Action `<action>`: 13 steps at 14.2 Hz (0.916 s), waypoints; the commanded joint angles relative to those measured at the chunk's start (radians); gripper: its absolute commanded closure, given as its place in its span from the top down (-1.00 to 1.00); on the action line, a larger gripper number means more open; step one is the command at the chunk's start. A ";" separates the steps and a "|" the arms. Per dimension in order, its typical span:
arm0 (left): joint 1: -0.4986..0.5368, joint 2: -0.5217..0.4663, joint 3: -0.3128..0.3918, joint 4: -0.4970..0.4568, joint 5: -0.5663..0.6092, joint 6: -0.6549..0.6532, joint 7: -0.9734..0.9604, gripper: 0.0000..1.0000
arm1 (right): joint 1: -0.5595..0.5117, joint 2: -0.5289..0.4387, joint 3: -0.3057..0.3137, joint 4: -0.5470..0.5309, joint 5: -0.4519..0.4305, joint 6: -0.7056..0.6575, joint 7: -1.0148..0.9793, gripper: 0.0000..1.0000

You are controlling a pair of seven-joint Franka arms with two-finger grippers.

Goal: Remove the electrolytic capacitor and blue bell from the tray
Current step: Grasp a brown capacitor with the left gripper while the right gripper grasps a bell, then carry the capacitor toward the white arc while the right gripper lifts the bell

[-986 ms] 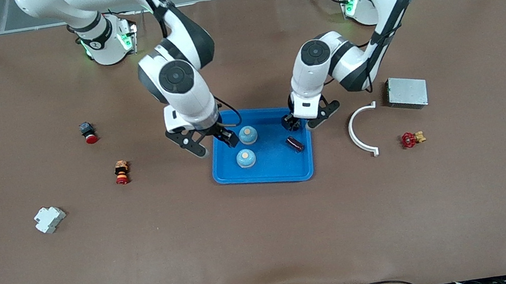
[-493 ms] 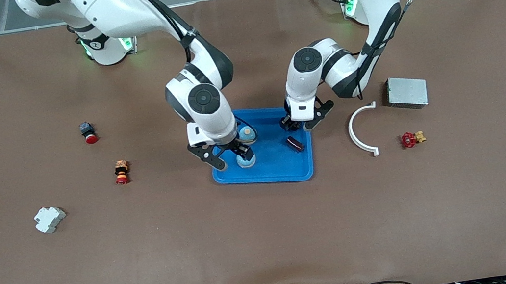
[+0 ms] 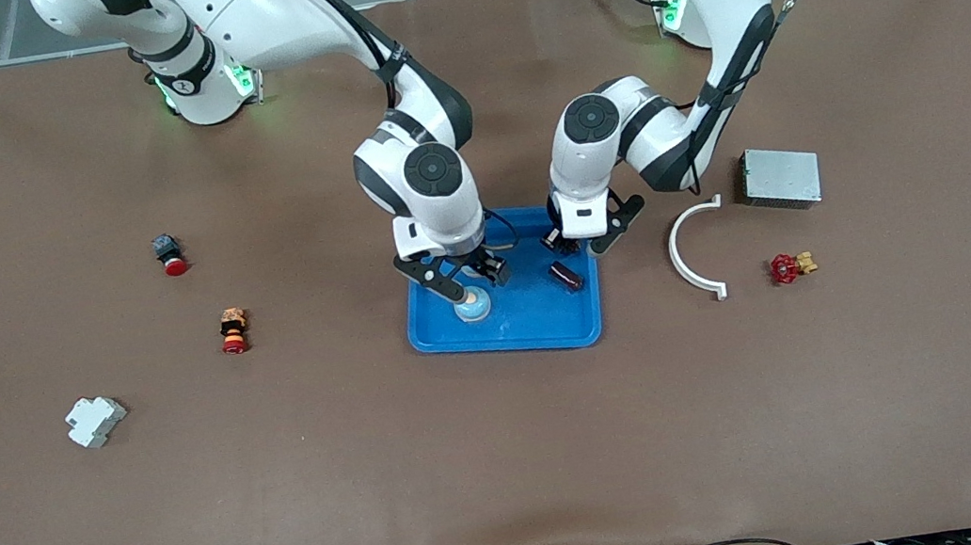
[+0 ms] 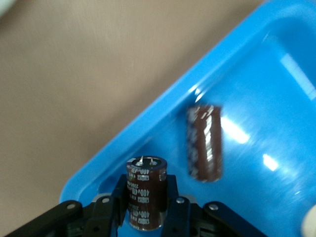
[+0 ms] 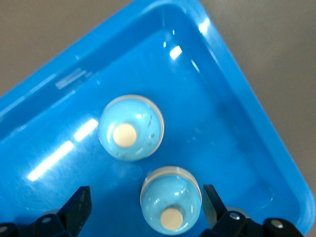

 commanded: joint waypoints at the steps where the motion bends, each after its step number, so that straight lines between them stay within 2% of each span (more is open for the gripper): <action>1: 0.007 -0.076 -0.008 0.077 -0.024 -0.157 -0.030 -1.00 | 0.028 0.011 -0.015 -0.005 -0.015 0.023 0.025 1.00; 4: 0.058 -0.112 -0.008 0.160 -0.064 -0.318 -0.014 -1.00 | 0.040 0.013 -0.016 -0.035 -0.017 0.054 0.025 1.00; 7: 0.134 -0.131 -0.009 0.160 -0.066 -0.418 0.135 -1.00 | 0.044 0.020 -0.016 -0.035 -0.017 0.052 0.028 1.00; 11: 0.283 -0.131 -0.008 0.139 -0.066 -0.479 0.390 -1.00 | 0.046 0.022 -0.016 -0.036 -0.043 0.046 0.054 1.00; 12: 0.314 -0.132 -0.008 0.131 -0.064 -0.481 0.433 -1.00 | 0.048 0.022 -0.016 -0.036 -0.044 0.043 0.054 0.67; 13: 0.351 -0.134 -0.008 0.119 -0.063 -0.481 0.481 -1.00 | 0.044 0.023 -0.015 -0.036 -0.043 0.043 0.054 -0.09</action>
